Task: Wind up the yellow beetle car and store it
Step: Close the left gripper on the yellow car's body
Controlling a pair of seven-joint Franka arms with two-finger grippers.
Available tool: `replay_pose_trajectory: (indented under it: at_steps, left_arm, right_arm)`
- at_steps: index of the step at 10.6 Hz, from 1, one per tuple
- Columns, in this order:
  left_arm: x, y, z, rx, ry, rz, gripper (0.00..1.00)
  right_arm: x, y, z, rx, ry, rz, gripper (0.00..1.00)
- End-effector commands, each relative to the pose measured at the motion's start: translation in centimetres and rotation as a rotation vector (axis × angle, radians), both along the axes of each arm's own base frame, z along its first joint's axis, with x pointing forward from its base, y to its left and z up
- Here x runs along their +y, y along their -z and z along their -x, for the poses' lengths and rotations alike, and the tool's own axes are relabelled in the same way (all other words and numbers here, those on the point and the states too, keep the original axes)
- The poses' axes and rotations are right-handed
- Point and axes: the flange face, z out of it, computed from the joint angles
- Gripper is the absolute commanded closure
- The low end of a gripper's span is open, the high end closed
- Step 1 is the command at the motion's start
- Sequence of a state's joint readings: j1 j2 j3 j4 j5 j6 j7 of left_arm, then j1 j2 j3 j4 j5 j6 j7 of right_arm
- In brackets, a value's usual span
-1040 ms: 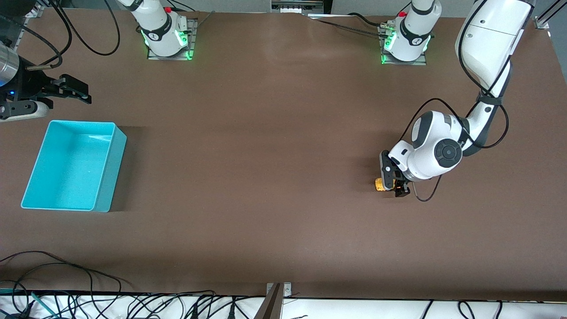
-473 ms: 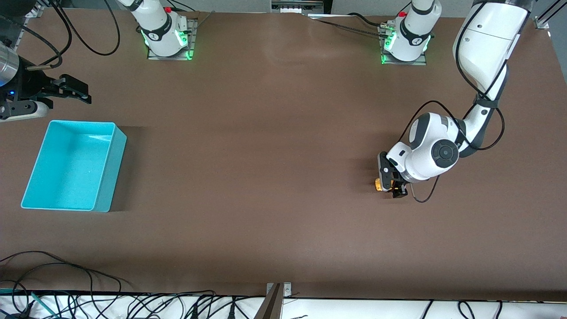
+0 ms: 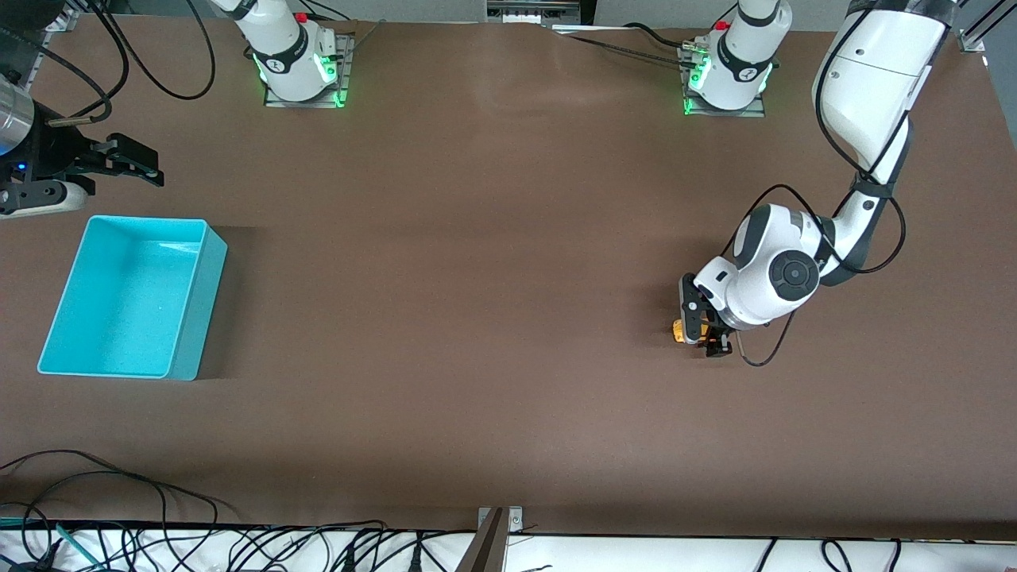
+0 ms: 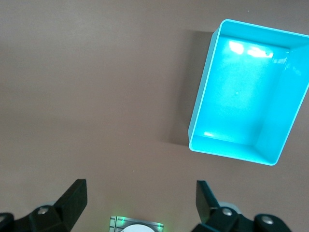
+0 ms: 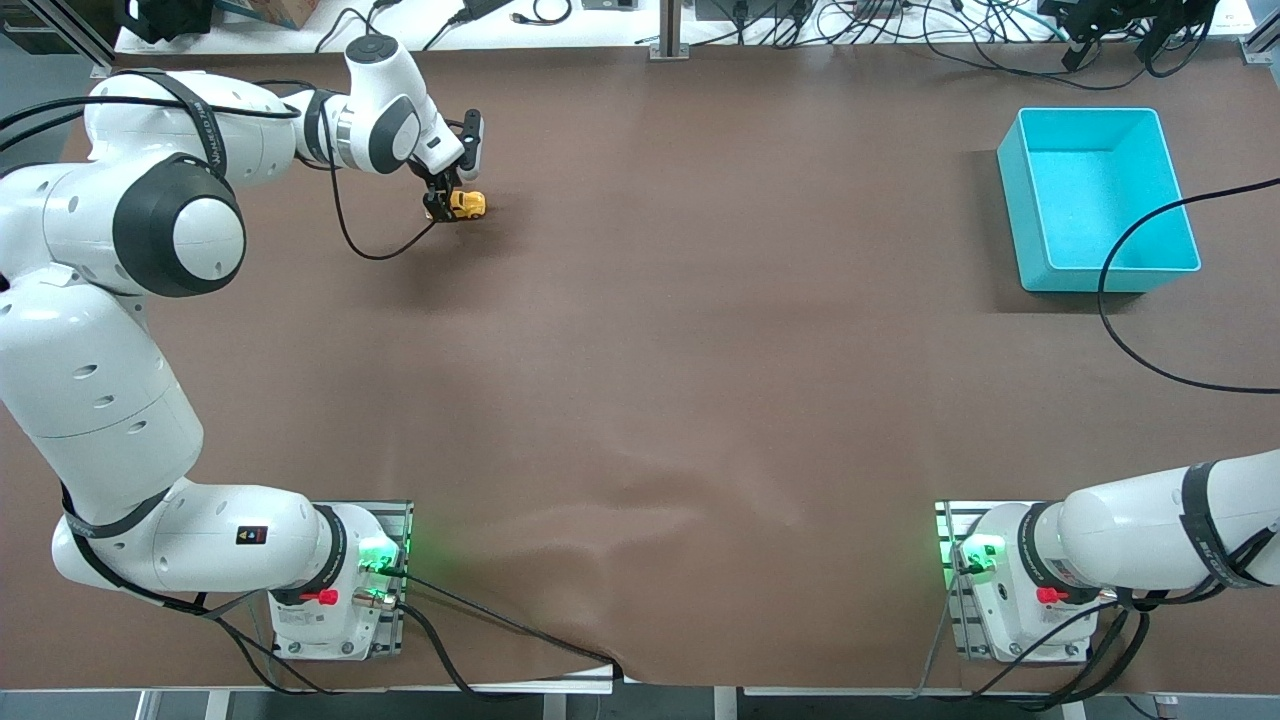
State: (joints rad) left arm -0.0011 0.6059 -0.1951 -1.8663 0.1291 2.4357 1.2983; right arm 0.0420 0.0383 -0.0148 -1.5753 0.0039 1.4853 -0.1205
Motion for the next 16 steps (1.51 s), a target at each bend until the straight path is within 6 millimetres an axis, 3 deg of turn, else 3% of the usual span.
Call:
replay_pose_trajectory:
  at_steps: [1, 2, 3, 5, 11, 13, 16]
  left_arm:
    - [-0.3, 0.0, -0.5, -0.017, 0.012, -0.02, 0.56]
    - [-0.4, 0.2, -0.4, -0.014, 0.014, -0.02, 0.74]
    - [-0.4, 0.3, -0.3, -0.011, 0.017, -0.021, 0.85]
    - [-0.4, 0.7, -0.2, -0.005, 0.024, -0.02, 0.91]
    - [0.7, 1.5, -0.1, 0.019, 0.021, -0.025, 0.9]
    - [3.1, 2.8, -0.2, 0.04, 0.031, -0.031, 0.91]
    - [7.6, 3.2, -0.6, 0.044, 0.048, -0.025, 0.91]
  right_arm:
    - [-0.2, -0.3, 0.1, 0.002, -0.008, -0.021, 0.0]
    - [-0.2, -0.4, 0.1, 0.001, -0.008, -0.021, 0.0]
    - [-0.3, -0.3, 0.1, 0.002, -0.006, -0.021, 0.0]
    - [-0.2, -0.3, 0.1, 0.002, -0.008, -0.021, 0.0]
    - [-0.3, -0.3, 0.1, 0.002, -0.006, -0.021, 0.0]
    - [-0.3, -0.3, 0.1, 0.002, -0.006, -0.021, 0.0]
    - [-0.3, -0.3, 0.1, 0.002, -0.006, -0.021, 0.0]
